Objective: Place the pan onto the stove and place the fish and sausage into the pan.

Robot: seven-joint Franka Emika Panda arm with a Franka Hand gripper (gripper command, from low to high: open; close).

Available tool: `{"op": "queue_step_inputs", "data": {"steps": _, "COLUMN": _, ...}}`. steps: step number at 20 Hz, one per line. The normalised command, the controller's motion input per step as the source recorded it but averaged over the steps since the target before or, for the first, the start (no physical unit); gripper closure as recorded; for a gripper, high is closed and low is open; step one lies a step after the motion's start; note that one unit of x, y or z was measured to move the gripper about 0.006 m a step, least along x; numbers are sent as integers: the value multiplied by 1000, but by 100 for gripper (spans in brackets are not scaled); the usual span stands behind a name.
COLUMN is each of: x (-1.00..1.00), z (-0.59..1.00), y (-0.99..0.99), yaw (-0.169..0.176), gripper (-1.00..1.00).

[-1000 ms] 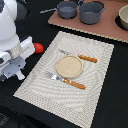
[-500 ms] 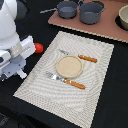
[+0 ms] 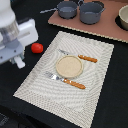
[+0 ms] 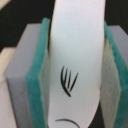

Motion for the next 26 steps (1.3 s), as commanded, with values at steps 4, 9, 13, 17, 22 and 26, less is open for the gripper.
{"op": "queue_step_inputs", "data": {"steps": 4, "x": 474, "z": 926, "y": 987, "yaw": 0, "gripper": 100}}
{"op": "queue_step_inputs", "data": {"steps": 9, "x": 477, "z": 501, "y": 941, "yaw": 0, "gripper": 100}}
{"op": "queue_step_inputs", "data": {"steps": 13, "x": 427, "z": 351, "y": 946, "yaw": 0, "gripper": 100}}
{"op": "queue_step_inputs", "data": {"steps": 17, "x": 391, "z": 239, "y": 952, "yaw": 0, "gripper": 100}}
{"op": "queue_step_inputs", "data": {"steps": 22, "x": 284, "z": 129, "y": 983, "yaw": 0, "gripper": 100}}
{"op": "queue_step_inputs", "data": {"steps": 26, "x": 170, "z": 9, "y": 999, "yaw": 0, "gripper": 100}}
